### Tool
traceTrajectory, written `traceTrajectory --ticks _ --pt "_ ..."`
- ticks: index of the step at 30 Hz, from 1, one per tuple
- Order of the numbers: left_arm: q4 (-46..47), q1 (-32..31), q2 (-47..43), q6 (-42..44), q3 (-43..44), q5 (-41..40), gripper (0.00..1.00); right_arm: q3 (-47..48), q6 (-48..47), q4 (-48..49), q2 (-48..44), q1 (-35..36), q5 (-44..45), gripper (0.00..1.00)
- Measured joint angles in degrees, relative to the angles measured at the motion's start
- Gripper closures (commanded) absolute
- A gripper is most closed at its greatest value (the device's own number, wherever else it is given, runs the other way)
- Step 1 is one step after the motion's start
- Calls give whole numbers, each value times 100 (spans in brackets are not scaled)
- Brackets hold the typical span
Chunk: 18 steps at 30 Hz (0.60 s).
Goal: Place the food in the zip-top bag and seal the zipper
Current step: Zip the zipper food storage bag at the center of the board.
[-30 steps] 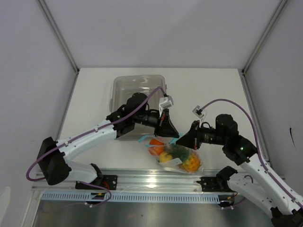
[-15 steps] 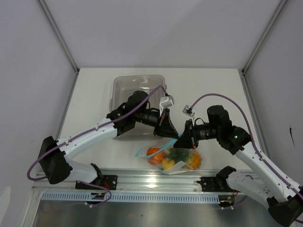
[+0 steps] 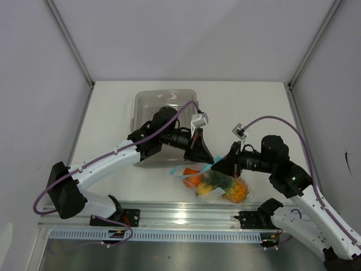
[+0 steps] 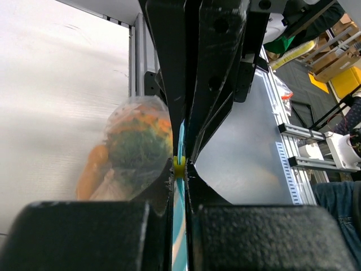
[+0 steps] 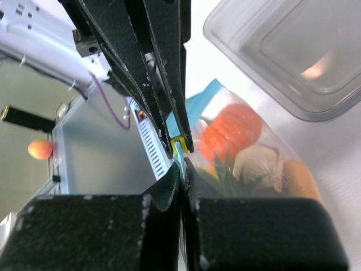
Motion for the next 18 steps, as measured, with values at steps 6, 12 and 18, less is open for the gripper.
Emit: traceTrajectory --ticks 6,12,18 --pt "0 24 0 0 -15 -13 100 -168 326 221 -197 0 393 100" --pt "9 33 -42 33 -155 -24 99 -232 516 297 -212 -22 575 100" --pt "2 50 -243 105 -442 -164 99 -232 529 295 -203 -179 481 100"
